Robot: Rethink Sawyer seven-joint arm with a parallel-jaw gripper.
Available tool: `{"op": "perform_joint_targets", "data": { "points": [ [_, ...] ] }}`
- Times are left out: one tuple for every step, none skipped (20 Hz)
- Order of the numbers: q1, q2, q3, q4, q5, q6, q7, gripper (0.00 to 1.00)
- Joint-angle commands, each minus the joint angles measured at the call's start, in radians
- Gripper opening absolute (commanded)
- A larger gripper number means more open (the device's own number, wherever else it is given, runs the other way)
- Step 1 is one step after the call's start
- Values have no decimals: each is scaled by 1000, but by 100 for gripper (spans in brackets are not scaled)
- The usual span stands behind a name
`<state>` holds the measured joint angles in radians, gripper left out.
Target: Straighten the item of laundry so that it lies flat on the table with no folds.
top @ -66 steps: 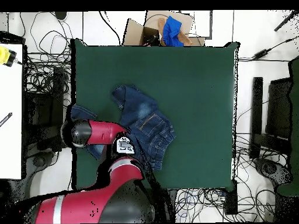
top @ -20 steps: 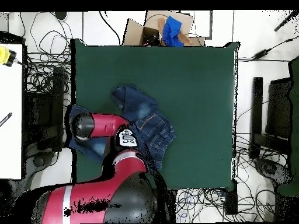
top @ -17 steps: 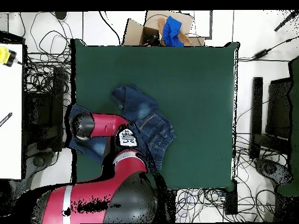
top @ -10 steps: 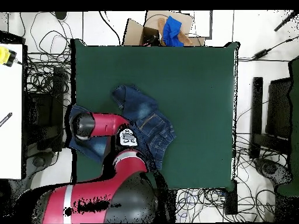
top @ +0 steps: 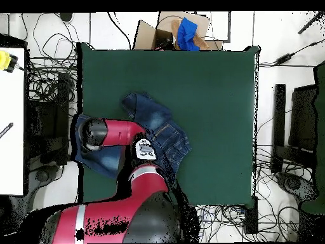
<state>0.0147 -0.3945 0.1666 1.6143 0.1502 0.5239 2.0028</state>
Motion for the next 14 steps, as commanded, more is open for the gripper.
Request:
{"op": "perform_joint_targets", "data": {
  "points": [
    [-60,-148,-28,-40,-61,293,-9,100],
    [-70,-166,-25,-58,-71,345,-15,100],
    [-91,-192,-15,-88,-80,425,-32,100],
    [-103,-204,-10,-97,-81,454,-40,100],
    [-115,-215,-2,-104,-85,480,-48,100],
    [-130,-221,8,-113,-86,510,-52,100],
    [-143,-225,18,-126,-91,536,-58,100],
    [-154,-228,25,-134,-92,557,-61,100],
    [-163,-228,31,-145,-96,573,-65,100],
    [-172,-224,38,-159,-102,588,-67,100],
    [-178,-219,41,-172,-107,598,-69,100],
    [-185,-213,47,-183,-114,605,-73,100],
    [-194,-211,51,-193,-114,619,-78,100],
    [-202,-205,57,-204,-118,627,-83,100]
  ]
}}
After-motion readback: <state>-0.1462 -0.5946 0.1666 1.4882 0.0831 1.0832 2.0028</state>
